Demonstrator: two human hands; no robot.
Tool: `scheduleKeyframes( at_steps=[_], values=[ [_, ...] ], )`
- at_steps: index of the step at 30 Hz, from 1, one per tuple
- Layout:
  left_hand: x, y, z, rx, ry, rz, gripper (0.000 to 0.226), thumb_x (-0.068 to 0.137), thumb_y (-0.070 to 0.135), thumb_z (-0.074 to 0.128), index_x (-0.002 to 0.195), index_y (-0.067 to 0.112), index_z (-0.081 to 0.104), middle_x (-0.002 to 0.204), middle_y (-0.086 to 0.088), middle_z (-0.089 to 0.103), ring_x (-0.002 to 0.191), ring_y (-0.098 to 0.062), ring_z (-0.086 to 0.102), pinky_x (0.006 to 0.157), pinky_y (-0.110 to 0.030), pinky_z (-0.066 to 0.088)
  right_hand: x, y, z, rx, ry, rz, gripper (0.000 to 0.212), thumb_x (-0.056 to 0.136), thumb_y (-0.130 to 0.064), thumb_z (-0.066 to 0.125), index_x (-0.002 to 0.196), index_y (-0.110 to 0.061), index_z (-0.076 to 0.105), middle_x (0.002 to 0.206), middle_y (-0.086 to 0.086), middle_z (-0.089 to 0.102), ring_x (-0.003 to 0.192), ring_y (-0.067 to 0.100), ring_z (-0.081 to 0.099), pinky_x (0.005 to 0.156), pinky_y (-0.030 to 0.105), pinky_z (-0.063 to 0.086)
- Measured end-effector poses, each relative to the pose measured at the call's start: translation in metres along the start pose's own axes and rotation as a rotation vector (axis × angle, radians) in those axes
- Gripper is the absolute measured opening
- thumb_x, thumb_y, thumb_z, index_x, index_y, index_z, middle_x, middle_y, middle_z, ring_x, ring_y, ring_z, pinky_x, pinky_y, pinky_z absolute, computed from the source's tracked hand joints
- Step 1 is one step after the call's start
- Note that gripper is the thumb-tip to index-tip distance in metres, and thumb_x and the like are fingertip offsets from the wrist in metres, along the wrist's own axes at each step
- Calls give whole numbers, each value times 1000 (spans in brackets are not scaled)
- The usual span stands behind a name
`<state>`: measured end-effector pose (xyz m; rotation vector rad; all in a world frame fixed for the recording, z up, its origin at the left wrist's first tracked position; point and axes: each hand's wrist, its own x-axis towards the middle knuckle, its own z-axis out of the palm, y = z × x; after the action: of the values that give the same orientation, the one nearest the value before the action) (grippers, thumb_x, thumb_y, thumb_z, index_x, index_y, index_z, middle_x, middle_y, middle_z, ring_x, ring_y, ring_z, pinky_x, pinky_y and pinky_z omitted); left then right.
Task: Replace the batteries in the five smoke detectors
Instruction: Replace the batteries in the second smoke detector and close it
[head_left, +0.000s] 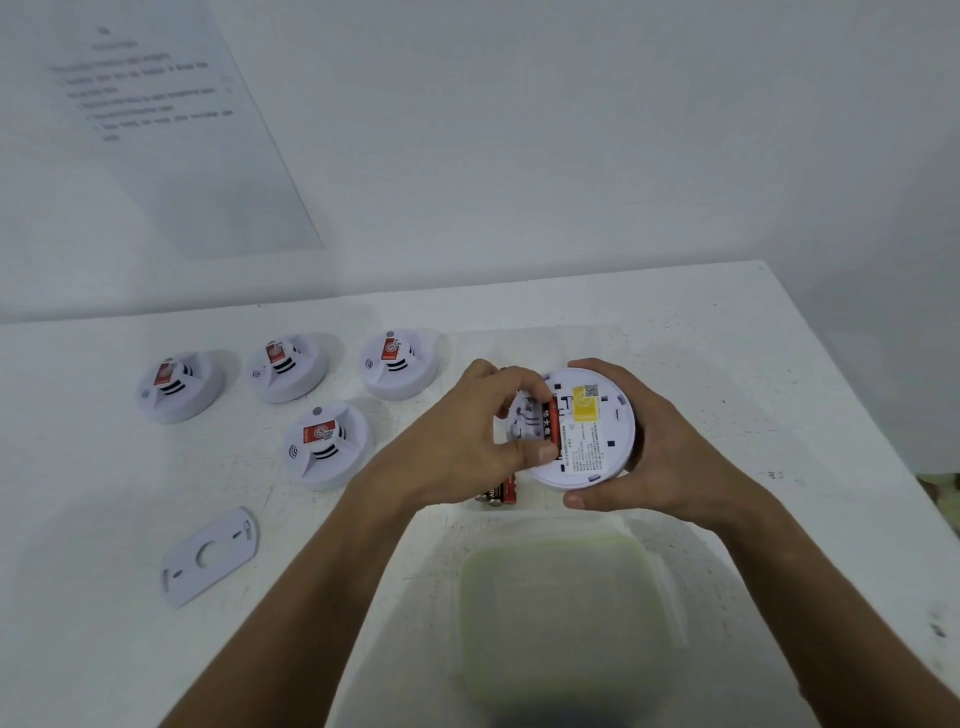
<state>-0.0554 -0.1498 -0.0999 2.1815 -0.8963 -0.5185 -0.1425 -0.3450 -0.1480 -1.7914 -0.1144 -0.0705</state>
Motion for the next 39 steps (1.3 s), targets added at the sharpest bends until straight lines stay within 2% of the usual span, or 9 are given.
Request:
scheduleKeyframes(
  at_steps=[9, 15, 17, 21, 23, 25, 29, 34, 39],
  values=[
    [4, -7, 9, 6, -26, -28, 37, 84, 24, 72, 106, 32, 43, 106, 9, 38, 93, 0, 47, 71, -10, 39, 2, 1, 4, -59, -11, 3, 94, 55, -5, 94, 136, -22, 48, 123, -5, 63, 115, 18, 62, 92, 30, 56],
    [4, -9, 8, 30, -56, -24, 37, 86, 23, 70, 107, 31, 40, 106, 9, 36, 97, -10, 46, 81, -24, 45, 2, 5, 8, -55, 6, -15, 95, 55, 1, 94, 135, -20, 49, 123, -5, 63, 115, 14, 62, 93, 25, 54],
    [5, -9, 8, 41, -71, -28, 36, 86, 22, 69, 106, 30, 39, 106, 9, 35, 96, -10, 44, 77, -21, 42, 2, 6, 11, -59, 0, -16, 95, 55, 3, 93, 136, -20, 48, 123, -12, 63, 116, 10, 62, 93, 20, 52],
    [6, -9, 9, 46, -101, -49, 33, 88, 20, 67, 102, 27, 38, 105, 8, 35, 92, -10, 43, 69, -17, 40, 0, 9, 14, -89, 20, -18, 96, 55, 7, 91, 128, -34, 46, 119, -32, 61, 114, -7, 59, 91, 8, 46],
    [5, -9, 12, 14, -89, -41, 27, 89, 19, 65, 96, 26, 40, 103, 7, 37, 88, -9, 44, 64, -14, 43, 0, 10, 11, -86, 37, -16, 96, 56, 9, 91, 128, -36, 47, 120, -23, 64, 114, 1, 62, 91, 12, 49],
    [4, -12, 18, 34, -74, 15, 19, 90, 20, 62, 94, 27, 45, 103, 7, 34, 91, -7, 42, 75, -17, 42, 1, 9, 4, -72, 31, -14, 95, 56, 9, 91, 130, -34, 49, 121, -11, 65, 113, 9, 63, 91, 19, 53],
    [4, -15, 31, -30, 24, 73, 9, 91, 26, 60, 95, 22, 53, 100, 8, 36, 94, -6, 44, 76, -19, 40, 2, 8, -5, -81, 6, -4, 95, 55, 1, 93, 135, -26, 49, 123, -5, 64, 114, 18, 63, 92, 30, 56],
    [11, -5, 32, -32, 224, 87, 24, 95, 33, 55, 78, 16, 60, 83, 7, 47, 76, -7, 49, 66, -10, 37, 2, 7, -8, -110, 13, -11, 96, 56, 0, 91, 135, -29, 45, 124, -12, 62, 116, 13, 62, 89, 20, 53],
    [13, -3, 31, -48, 424, -7, 20, 88, 28, 65, 69, 24, 57, 66, 9, 57, 63, -4, 52, 57, -14, 40, 0, 10, -7, -121, -8, -18, 98, 59, 6, 91, 141, -18, 43, 128, -6, 60, 119, 16, 61, 90, 22, 53]
  ],
)
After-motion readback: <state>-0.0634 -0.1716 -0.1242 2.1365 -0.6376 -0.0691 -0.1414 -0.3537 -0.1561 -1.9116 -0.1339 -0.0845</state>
